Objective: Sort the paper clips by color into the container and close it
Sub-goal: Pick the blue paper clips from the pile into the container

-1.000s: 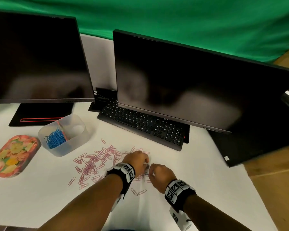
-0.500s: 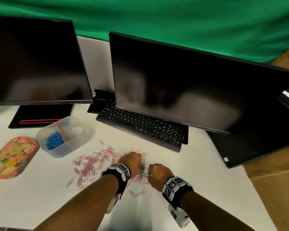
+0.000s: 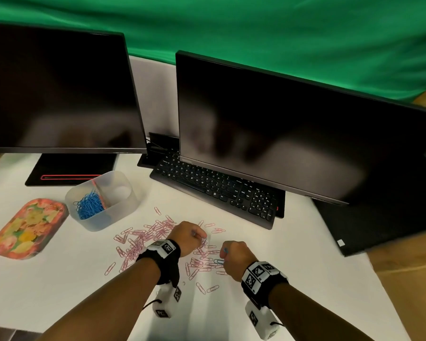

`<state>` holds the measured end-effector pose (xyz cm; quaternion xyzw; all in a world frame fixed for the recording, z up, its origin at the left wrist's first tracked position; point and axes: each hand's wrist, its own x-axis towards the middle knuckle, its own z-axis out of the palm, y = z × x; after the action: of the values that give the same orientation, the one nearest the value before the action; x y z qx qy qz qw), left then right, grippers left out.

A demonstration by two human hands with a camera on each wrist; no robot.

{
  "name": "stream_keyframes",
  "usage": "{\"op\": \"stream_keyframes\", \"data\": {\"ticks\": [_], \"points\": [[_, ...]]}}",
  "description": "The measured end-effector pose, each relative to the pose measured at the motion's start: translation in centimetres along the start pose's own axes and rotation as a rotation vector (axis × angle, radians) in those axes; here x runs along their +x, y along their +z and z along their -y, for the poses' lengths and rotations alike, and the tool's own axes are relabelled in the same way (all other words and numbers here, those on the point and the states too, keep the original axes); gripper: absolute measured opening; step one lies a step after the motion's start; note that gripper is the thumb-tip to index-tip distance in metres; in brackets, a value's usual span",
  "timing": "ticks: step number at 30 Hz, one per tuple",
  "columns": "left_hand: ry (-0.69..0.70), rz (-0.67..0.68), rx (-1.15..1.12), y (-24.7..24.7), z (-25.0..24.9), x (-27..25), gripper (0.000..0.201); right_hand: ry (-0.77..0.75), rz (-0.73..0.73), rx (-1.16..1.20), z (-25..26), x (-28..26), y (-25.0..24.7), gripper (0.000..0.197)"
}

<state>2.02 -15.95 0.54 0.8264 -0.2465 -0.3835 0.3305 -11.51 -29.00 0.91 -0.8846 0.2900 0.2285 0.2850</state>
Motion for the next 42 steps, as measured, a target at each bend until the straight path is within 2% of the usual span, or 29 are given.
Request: {"op": "stream_keyframes", "data": {"ticks": [7, 11, 13, 16, 19, 22, 27, 29, 32, 36, 39, 42], "points": [[-0.054, -0.025, -0.243, -1.6, -0.9, -1.3, 0.014, 0.012, 0.037, -0.004, 0.0, 0.5, 0.3, 0.031], [-0.141, -0.053, -0.354, -2.7, -0.5, -1.8, 0.014, -0.004, 0.015, 0.038, -0.3, 0.4, 0.3, 0.023], [-0.187, -0.053, -0.469, -3.3, -0.1, -2.0, 0.015, -0.024, -0.027, 0.121, -0.5, 0.2, 0.1, 0.016], [-0.232, -0.098, -0.74, -4.5, 0.2, -2.6, 0.017, -0.059, -0.096, 0.288, -0.5, 0.0, -1.0, 0.017], [-0.249, -0.172, -0.959, -6.0, 1.1, -3.4, 0.013, -0.077, -0.062, 0.507, 0.7, 0.2, -2.2, 0.014], [-0.258, -0.183, -1.201, -7.7, 2.2, -4.3, 0.011, -0.085, 0.055, 0.785, 3.8, 0.3, -2.8, 0.019], [-0.227, -0.213, -1.39, -11.1, 3.0, -6.7, 0.028, -0.125, 0.204, 1.086, 11.8, 1.3, -2.9, 0.012], [-0.199, -0.236, -1.42, -12.8, 3.7, -7.5, 0.032, -0.13, 0.268, 1.093, 15.3, 2.0, -2.9, 0.007], [-0.165, -0.277, -1.457, -15.5, 5.3, -8.3, 0.027, -0.161, 0.331, 1.022, 20.6, 3.0, -3.1, 0.007], [-0.153, -0.337, -1.399, -18.7, 6.9, -9.2, 0.024, -0.166, 0.335, 0.925, 26.5, 4.0, -3.0, 0.007], [-0.149, -0.362, -1.306, -20.2, 7.3, -10.1, 0.025, -0.142, 0.344, 0.911, 29.0, 4.5, -2.6, 0.012], [-0.155, -0.344, -1.304, -20.6, 7.9, -10.5, 0.027, -0.118, 0.37, 0.966, 29.3, 4.5, -2.4, 0.019]]}}
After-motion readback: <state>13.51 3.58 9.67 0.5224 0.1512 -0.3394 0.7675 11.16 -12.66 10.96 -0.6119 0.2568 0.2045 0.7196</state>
